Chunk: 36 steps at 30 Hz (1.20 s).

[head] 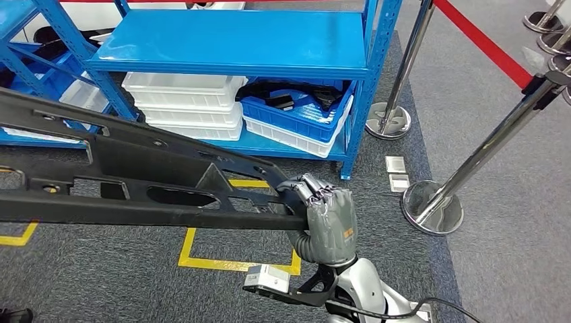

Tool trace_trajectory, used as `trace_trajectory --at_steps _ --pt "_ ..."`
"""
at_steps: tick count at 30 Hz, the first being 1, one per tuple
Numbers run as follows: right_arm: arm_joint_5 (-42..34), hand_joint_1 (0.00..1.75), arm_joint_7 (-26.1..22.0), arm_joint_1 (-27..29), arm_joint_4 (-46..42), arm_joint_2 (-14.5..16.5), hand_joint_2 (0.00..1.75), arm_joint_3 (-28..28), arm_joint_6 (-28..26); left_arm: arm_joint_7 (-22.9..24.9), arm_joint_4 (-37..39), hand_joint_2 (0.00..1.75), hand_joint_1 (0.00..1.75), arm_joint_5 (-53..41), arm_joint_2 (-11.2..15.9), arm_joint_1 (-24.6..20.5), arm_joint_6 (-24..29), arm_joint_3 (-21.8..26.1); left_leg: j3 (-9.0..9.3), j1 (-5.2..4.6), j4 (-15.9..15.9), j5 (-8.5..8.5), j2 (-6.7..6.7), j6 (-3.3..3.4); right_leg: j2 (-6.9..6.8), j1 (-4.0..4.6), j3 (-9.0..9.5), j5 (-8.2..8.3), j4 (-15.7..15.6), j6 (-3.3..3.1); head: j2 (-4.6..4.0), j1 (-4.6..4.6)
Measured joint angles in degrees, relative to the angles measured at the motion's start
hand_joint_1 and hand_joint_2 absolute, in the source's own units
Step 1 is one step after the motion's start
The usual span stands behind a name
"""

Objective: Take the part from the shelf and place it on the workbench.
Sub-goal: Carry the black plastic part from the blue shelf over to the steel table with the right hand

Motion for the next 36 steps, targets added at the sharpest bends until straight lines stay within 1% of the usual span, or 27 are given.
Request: trace_trajectory --at_steps 1,3,4,5,7,9,10,11,13,14,15,16,17,18,19,20,23,25,26,28,29,30,31,33,34,35,36 --pt "-0.02 1.75 -0.03 0.0 0.0 -0.02 1.75 0.0 0.0 0.01 0.0 1.75 0.0 0.01 0.0 0.0 0.0 0.0 1.2 -0.01 -2.4 1.67 0.04 0.19 -0.11 0.01 0.08 -0.01 0.0 0.02 0.0 -0.03" --pt "-0.07 1.75 -0.18 -0.02 0.0 -0.02 1.75 0.0 0.0 0.01 0.0 1.75 0.0 0.04 0.0 -0.02 -0.01 0.0 5.04 -0.21 -10.43 5.42 0.44 0.82 -0.25 0.09 0.26 -0.09 0.0 0.14 0.0 -0.08" --pt "-0.1 1.75 -0.28 -0.03 0.0 -0.02 1.75 0.0 0.0 0.01 0.0 1.75 0.0 0.08 0.0 -0.04 -0.02 0.0 6.37 -0.4 -13.53 6.44 0.67 1.11 -0.3 0.14 0.25 -0.12 0.01 0.28 0.0 -0.11" --pt "-0.14 1.75 -0.37 -0.03 0.0 -0.02 1.75 0.01 0.0 0.0 0.0 1.75 0.0 0.14 0.0 -0.03 -0.02 0.0 7.04 -0.61 -15.3 6.79 0.86 1.34 -0.38 0.16 0.2 -0.13 0.0 0.47 0.0 -0.12" --pt "-0.17 1.75 -0.5 -0.04 0.0 -0.02 1.75 0.02 0.0 0.0 0.0 1.75 0.0 0.33 0.0 0.08 0.0 0.0 7.02 -0.86 -16.01 6.75 0.81 1.72 -0.6 0.12 0.17 -0.01 -0.16 0.98 0.0 -0.13" --pt "-0.2 1.75 -0.61 -0.07 0.0 -0.03 1.75 0.02 0.0 -0.01 0.0 1.75 0.0 0.49 0.0 0.15 0.02 0.0 7.28 -0.53 -16.77 7.24 0.7 2.34 -0.43 0.07 0.0 -0.73 0.6 1.46 0.0 -0.05" --pt "-0.21 1.75 -0.67 -0.09 0.0 -0.04 1.75 0.01 0.0 -0.03 0.0 1.75 0.0 0.52 0.0 0.13 0.03 0.0 7.44 -0.34 -17.22 7.53 0.66 2.69 -0.12 0.1 -0.64 -1.89 2.2 1.65 0.0 0.07" --pt "-0.22 1.75 -0.72 -0.09 0.0 -0.04 1.75 0.01 -0.01 -0.04 0.0 1.75 0.0 0.53 -0.01 0.12 0.03 0.0 7.54 -0.18 -17.5 7.72 0.64 2.95 0.25 0.09 -1.85 -3.62 4.97 1.78 0.0 0.26" --pt "-0.25 1.75 -0.77 -0.04 0.0 -0.04 1.75 0.01 -0.01 -0.06 0.0 1.75 0.0 0.58 -0.01 0.14 0.03 0.0 7.39 -0.22 -17.46 7.79 0.47 3.18 0.7 0.12 -5.12 -6.99 12.03 2.05 0.0 0.6" --pt "-0.26 1.75 -0.77 0.0 0.0 -0.04 1.75 0.01 -0.01 -0.06 0.0 1.75 0.0 0.61 -0.01 0.17 0.03 0.0 7.29 -0.23 -17.33 7.76 0.32 3.2 0.76 0.11 -6.21 -7.54 14.34 2.19 0.0 0.69" --pt "-0.26 1.75 -0.77 0.02 0.0 -0.05 1.75 0.01 0.0 -0.06 0.0 1.75 0.0 0.64 -0.01 0.18 0.03 0.0 7.22 -0.22 -17.2 7.72 0.13 3.18 0.78 0.07 -6.5 -7.12 14.95 2.29 0.0 0.73" --pt "-0.26 1.75 -0.77 0.02 0.0 -0.06 1.75 0.01 0.0 -0.06 0.0 1.75 0.0 0.66 -0.01 0.18 0.03 0.0 7.2 -0.18 -17.02 7.63 -0.11 3.11 0.79 0.0 -5.64 -5.56 13.14 2.33 0.0 0.79" --pt "-0.26 1.75 -0.77 0.0 0.0 -0.06 1.75 0.01 0.0 -0.07 0.0 1.75 0.0 0.67 -0.02 0.16 0.03 0.0 7.18 -0.12 -16.75 7.48 -0.4 2.96 0.9 -0.11 -4.01 -3.42 9.7 2.36 0.0 0.86" --pt "-0.26 1.75 -0.77 -0.03 0.01 -0.07 1.75 0.01 0.0 -0.09 0.0 1.75 0.0 0.68 -0.02 0.14 0.03 0.0 7.08 -0.11 -16.44 7.27 -0.65 2.71 1.23 -0.19 -2.31 -1.95 6.18 2.37 0.0 0.93" --pt "-0.22 1.75 -0.75 -0.06 0.01 -0.07 1.75 0.01 -0.01 -0.11 0.0 1.75 0.0 0.68 -0.02 0.12 0.03 0.0 6.88 -0.16 -15.95 7.04 -0.96 2.42 1.52 -0.26 -0.9 -0.82 3.01 2.27 0.0 1.01" --pt "-0.19 1.75 -0.71 -0.05 0.01 -0.08 1.75 0.0 -0.01 -0.14 0.0 1.75 0.0 0.68 -0.02 0.11 0.03 0.0 6.63 -0.21 -15.56 6.89 -1.18 2.11 1.75 -0.25 -0.2 -0.46 1.28 2.12 0.0 1.02" --pt "-0.11 1.75 -0.6 -0.01 0.0 -0.12 1.75 0.0 0.0 -0.19 0.0 1.75 0.0 0.68 -0.01 0.13 0.03 0.0 6.24 -0.25 -15.14 6.77 -1.48 1.41 1.53 -0.07 -0.18 -0.5 0.64 1.3 0.0 0.91" --pt "-0.1 1.75 -0.57 -0.05 0.0 -0.11 1.75 0.0 0.0 -0.19 0.0 1.75 0.0 0.68 0.0 0.12 0.03 0.0 5.68 -0.22 -13.42 5.47 -1.11 0.83 1.07 -0.23 -0.06 -0.34 0.41 0.75 0.0 0.61" --pt "-0.09 1.75 -0.54 -0.05 0.0 -0.12 1.75 0.0 0.0 -0.18 0.0 1.75 0.0 0.67 0.0 0.11 0.03 0.0 4.63 -0.17 -10.86 3.95 -0.8 0.49 0.76 -0.32 -0.01 -0.31 0.33 0.53 0.0 0.37" --pt "-0.03 1.75 -0.44 0.01 0.0 -0.13 1.75 0.0 0.0 -0.18 0.0 1.75 0.0 0.7 0.0 0.16 0.03 0.0 1.3 -0.03 -3.54 0.5 -0.25 -0.01 0.16 -0.23 0.0 -0.39 0.33 0.3 0.0 -0.07" --pt "0.01 1.75 -0.38 0.06 0.0 -0.13 1.75 0.0 0.0 -0.18 0.0 1.75 0.0 0.77 0.0 0.2 0.03 0.0 -0.15 0.03 -0.52 -0.47 -0.12 -0.11 -0.16 -0.18 0.02 -0.44 0.35 0.23 0.0 -0.1" --pt "0.05 1.75 -0.33 0.1 0.0 -0.13 1.75 0.0 0.0 -0.19 0.0 1.75 0.0 0.87 0.0 0.24 0.03 0.0 -0.71 0.05 0.55 -0.32 -0.05 -0.07 -0.43 -0.14 0.06 -0.49 0.35 0.19 0.0 -0.12" --pt "0.08 1.75 -0.3 0.12 0.0 -0.13 1.75 0.0 0.0 -0.19 0.0 1.75 0.0 0.96 0.0 0.26 0.04 0.0 -0.17 0.02 -0.7 0.96 0.02 0.09 -0.68 -0.12 0.16 -0.54 0.36 0.18 0.0 -0.14" --pt "0.09 1.75 -0.24 0.12 0.0 -0.13 1.75 0.0 0.0 -0.19 0.0 1.75 0.0 1.07 0.0 0.26 0.08 0.0 3.23 -0.14 -8.07 4.96 0.7 0.73 -1.11 -0.09 0.47 -0.71 0.32 0.28 0.0 -0.16" --pt "0.08 1.75 -0.21 0.12 0.0 -0.13 1.75 0.0 0.0 -0.19 0.0 1.75 0.0 1.1 0.0 0.25 0.11 0.0 4.84 -0.38 -11.71 6.38 1.19 1.04 -1.29 -0.01 0.58 -0.8 0.33 0.39 0.0 -0.19" --pt "0.07 1.75 -0.2 0.12 0.0 -0.14 1.75 0.0 0.0 -0.21 0.0 1.75 0.0 1.15 0.0 0.24 0.14 0.0 5.82 -0.59 -14.07 7.05 1.6 1.29 -1.47 0.06 0.61 -0.84 0.31 0.54 0.0 -0.18" --pt "0.06 1.75 -0.18 0.12 0.0 -0.14 1.75 0.0 0.0 -0.23 0.0 1.75 0.0 1.24 0.0 0.28 0.16 0.0 6.14 -0.79 -15.12 7.07 1.8 1.44 -1.67 0.11 0.6 -0.85 0.25 0.71 0.0 -0.18"
